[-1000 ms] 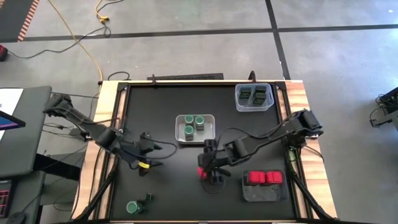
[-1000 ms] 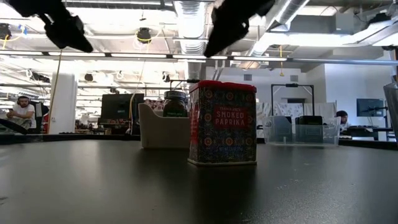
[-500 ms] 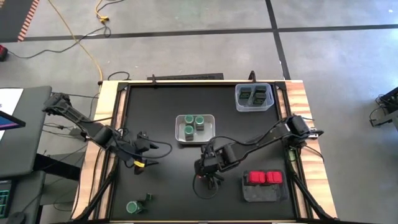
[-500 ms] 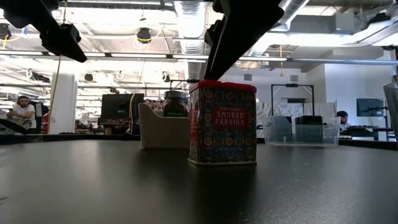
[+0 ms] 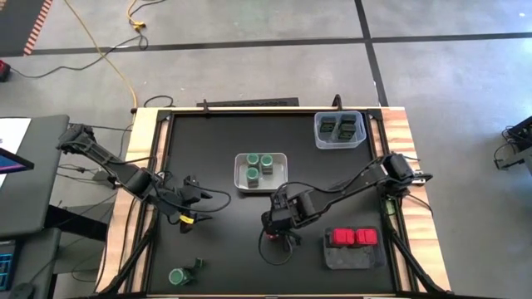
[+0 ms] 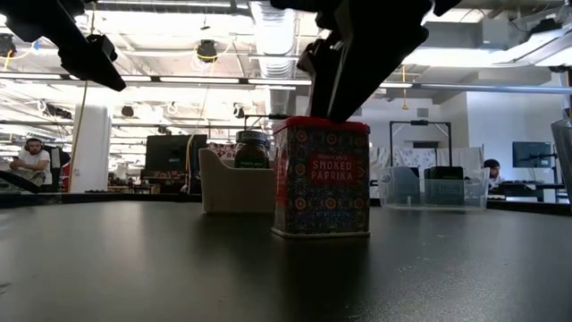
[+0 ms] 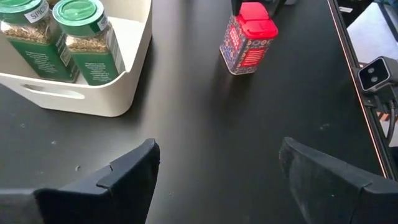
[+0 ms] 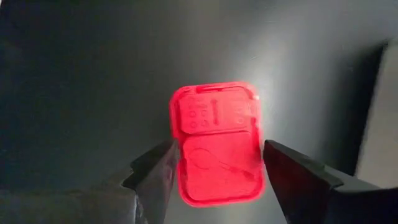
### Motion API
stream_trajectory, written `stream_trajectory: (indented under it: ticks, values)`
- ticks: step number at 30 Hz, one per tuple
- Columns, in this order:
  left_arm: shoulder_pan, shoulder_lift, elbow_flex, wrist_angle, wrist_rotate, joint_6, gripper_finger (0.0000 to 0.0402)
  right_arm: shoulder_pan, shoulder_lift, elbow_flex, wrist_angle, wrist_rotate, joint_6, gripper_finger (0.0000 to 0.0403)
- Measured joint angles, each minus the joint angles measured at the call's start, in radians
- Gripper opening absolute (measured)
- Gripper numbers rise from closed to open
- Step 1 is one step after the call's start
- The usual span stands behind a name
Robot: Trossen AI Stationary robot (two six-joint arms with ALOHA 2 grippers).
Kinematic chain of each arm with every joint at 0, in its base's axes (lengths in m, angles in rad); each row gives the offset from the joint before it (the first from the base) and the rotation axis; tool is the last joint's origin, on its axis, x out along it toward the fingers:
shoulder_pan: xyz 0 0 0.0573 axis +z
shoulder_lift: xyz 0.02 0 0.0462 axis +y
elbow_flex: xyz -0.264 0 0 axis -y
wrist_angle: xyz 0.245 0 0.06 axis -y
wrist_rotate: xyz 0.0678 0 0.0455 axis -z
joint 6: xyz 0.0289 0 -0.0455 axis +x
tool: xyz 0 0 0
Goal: Sort spices by type
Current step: Put the red seasoning can into the black bin
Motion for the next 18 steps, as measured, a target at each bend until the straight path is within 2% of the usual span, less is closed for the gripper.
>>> stream_trajectory:
  ticks: [18]
  values:
    - [0.000, 0.000, 0.000, 0.000, -0.003, 0.008, 0.0318, -0.020, 0.038, 0.001, 0.082, -0.025, -0.017, 0.0270]
